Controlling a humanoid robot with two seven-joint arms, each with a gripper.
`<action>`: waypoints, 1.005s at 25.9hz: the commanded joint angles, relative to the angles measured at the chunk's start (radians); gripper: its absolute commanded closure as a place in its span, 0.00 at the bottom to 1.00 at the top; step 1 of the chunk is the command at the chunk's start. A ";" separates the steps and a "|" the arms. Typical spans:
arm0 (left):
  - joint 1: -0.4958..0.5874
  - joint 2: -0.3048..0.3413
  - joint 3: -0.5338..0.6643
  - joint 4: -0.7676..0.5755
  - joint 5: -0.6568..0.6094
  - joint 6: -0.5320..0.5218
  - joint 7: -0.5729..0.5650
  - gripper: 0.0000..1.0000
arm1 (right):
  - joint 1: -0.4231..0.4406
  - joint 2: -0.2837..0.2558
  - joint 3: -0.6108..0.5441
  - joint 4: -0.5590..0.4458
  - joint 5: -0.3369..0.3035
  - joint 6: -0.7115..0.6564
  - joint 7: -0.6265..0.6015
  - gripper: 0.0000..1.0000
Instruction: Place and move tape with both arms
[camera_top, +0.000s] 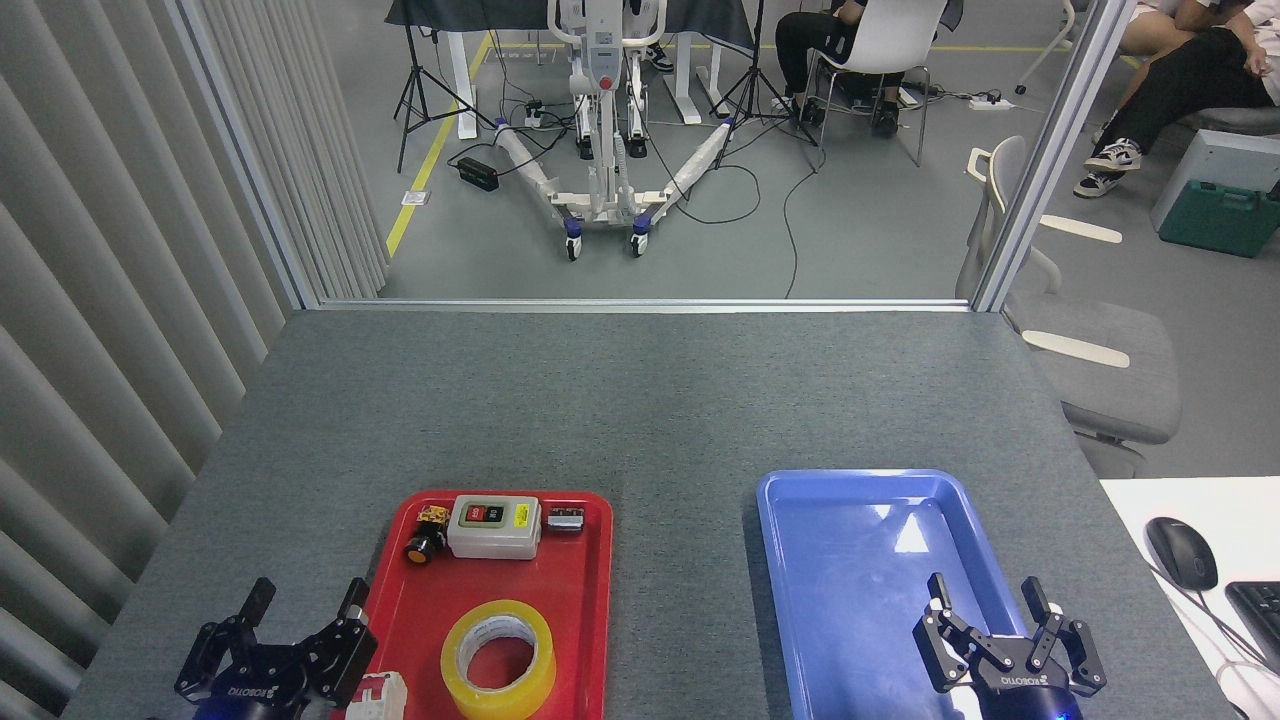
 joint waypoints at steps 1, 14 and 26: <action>0.000 0.001 0.000 0.001 0.003 0.007 0.003 0.00 | 0.000 0.000 0.000 0.000 0.008 0.000 -0.004 0.00; -0.009 0.010 -0.008 0.012 0.083 0.027 0.007 0.00 | 0.003 0.000 0.000 -0.002 0.010 -0.002 -0.004 0.00; -0.186 0.093 -0.055 -0.005 0.083 -0.063 -0.672 0.00 | 0.026 0.003 0.003 -0.120 0.010 -0.026 0.102 0.00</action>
